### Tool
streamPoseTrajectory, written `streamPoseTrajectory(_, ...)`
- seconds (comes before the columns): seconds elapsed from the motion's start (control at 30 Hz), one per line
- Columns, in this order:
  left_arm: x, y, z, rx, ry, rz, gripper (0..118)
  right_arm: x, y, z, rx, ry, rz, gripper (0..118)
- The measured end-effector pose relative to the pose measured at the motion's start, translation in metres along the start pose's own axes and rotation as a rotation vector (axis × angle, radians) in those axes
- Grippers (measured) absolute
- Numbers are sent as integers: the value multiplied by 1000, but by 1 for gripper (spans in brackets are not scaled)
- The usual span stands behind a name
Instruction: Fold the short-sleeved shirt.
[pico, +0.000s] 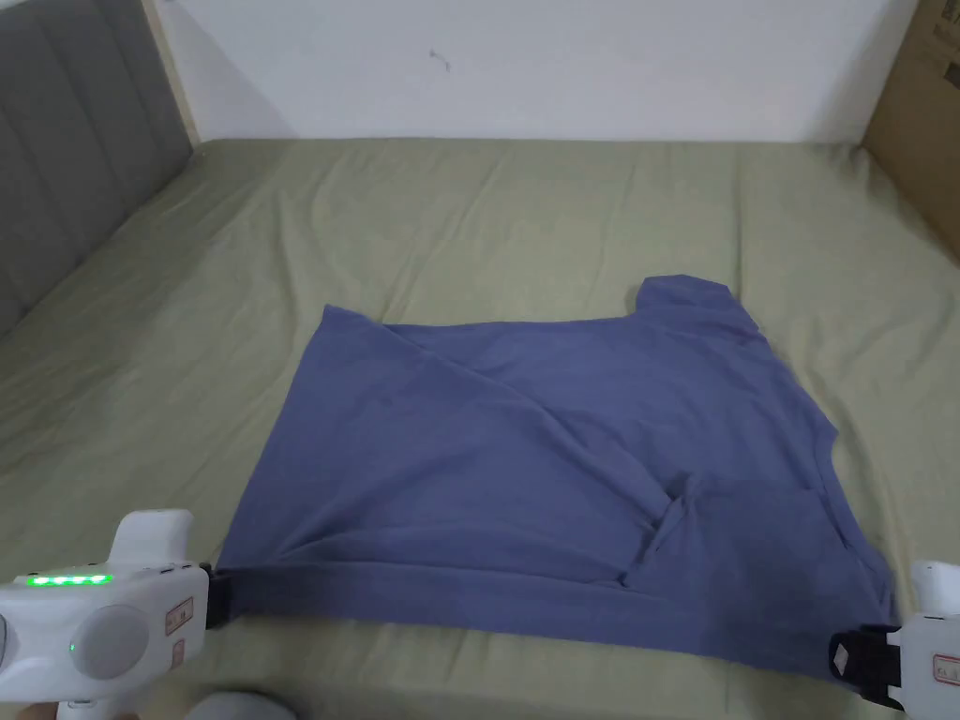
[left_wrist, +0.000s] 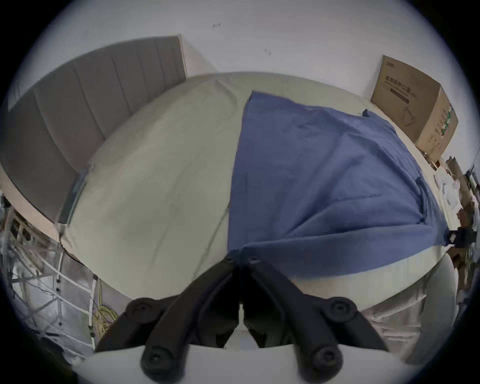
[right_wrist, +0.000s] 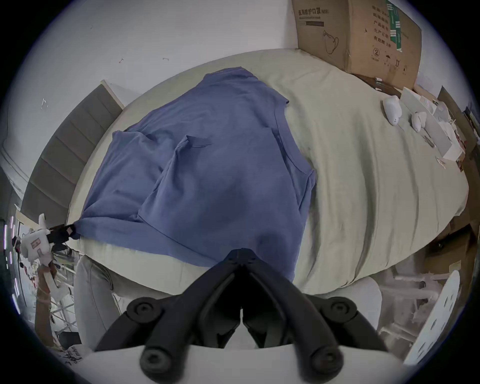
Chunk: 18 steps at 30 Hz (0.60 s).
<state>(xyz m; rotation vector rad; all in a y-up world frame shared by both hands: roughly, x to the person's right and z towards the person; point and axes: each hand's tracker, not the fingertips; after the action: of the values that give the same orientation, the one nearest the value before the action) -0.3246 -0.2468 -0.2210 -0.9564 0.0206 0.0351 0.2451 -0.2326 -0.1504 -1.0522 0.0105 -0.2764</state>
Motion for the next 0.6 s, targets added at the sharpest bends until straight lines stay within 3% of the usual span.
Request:
streamPoseTrajectory(0.07, -1, -4, 0, 0, 39, -53, 0, -1, -2, 3, -8, 1, 1, 0)
streamPoseTrajectory(0.27, 4, 5, 12, 30, 8, -15, 0, 8, -3, 10, 4, 11, -30, 0)
streamPoseTrajectory(0.3, 4, 4, 13, 29, 7, -16, 0, 8, -2, 14, 17, 14, -29, 12)
streamPoseTrajectory(0.37, 4, 3, 16, 28, 6, -20, 0, 9, 2, 15, 18, 14, -20, 67)
streamPoseTrajectory(0.4, 4, 2, 18, 30, 2, -18, 0, 10, 3, 14, 11, 12, -10, 75)
streamPoseTrajectory(0.6, 23, 0, 32, 26, 2, -13, 0, 12, 7, -2, -7, -10, 0, 69)
